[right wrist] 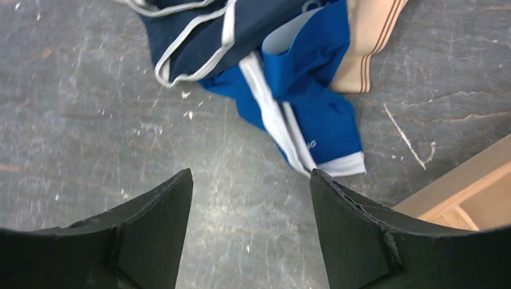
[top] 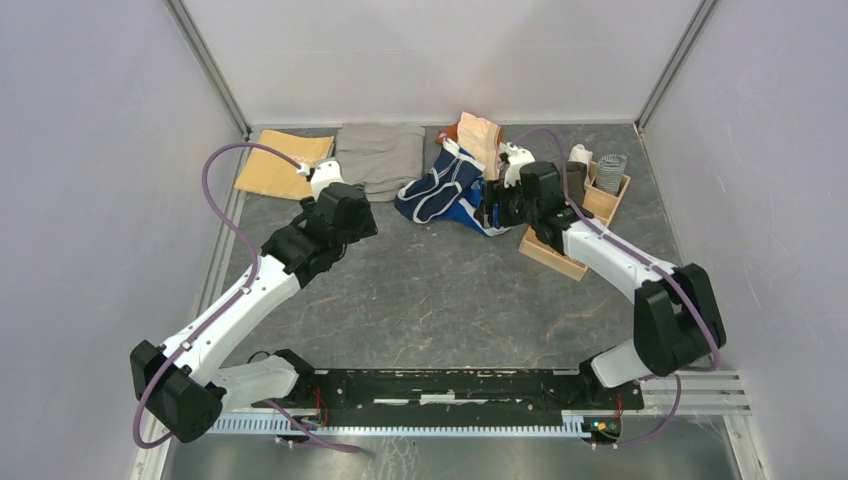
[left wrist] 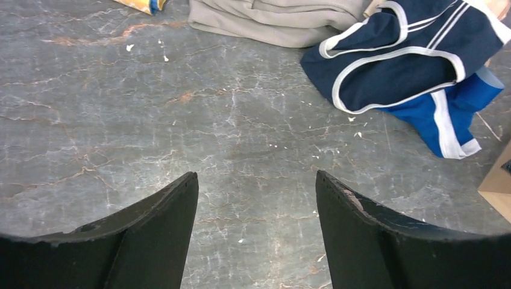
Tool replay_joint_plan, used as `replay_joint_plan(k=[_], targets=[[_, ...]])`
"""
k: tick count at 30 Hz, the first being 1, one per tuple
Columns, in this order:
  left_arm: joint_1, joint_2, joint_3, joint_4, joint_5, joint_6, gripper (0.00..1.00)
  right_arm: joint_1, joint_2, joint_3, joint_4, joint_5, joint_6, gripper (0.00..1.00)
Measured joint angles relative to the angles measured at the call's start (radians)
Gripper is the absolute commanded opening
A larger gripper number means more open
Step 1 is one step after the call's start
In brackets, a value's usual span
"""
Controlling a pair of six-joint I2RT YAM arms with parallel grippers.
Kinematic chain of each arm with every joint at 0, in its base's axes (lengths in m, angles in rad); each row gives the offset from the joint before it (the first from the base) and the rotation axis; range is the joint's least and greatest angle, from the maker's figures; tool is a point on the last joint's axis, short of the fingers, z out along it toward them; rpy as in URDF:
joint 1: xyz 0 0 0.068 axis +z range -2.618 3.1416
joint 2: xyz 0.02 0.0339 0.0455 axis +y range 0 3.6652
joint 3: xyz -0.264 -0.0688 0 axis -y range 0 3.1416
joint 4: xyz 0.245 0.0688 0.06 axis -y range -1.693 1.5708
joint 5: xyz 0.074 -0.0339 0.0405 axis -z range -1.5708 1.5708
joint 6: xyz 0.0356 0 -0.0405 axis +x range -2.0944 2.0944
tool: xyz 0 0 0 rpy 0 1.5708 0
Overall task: Roll the underwear
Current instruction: Place the underwear in the storage box, then pick up the underwear.
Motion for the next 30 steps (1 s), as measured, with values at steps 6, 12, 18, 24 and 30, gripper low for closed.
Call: replay_joint_plan(k=[6, 12, 18, 24, 30], targets=[[0.000, -0.009, -0.016, -0.003, -0.048, 0.035, 0.81, -0.004, 0.201, 0.182, 0.056, 0.081, 0.104, 0.77], [0.000, -0.061, -0.052, -0.003, -0.063, 0.040, 0.82, -0.037, 0.343, 0.309, 0.145, 0.112, 0.229, 0.73], [0.000, -0.068, -0.053, 0.001, -0.063, 0.045, 0.82, -0.093, 0.451, 0.358, 0.197, 0.117, 0.343, 0.67], [0.000, -0.068, -0.054, 0.004, -0.060, 0.047, 0.81, -0.120, 0.518, 0.358, 0.229, 0.071, 0.418, 0.65], [0.000, -0.072, -0.058, 0.005, -0.059, 0.047, 0.81, -0.119, 0.565, 0.376, 0.311, -0.026, 0.475, 0.46]])
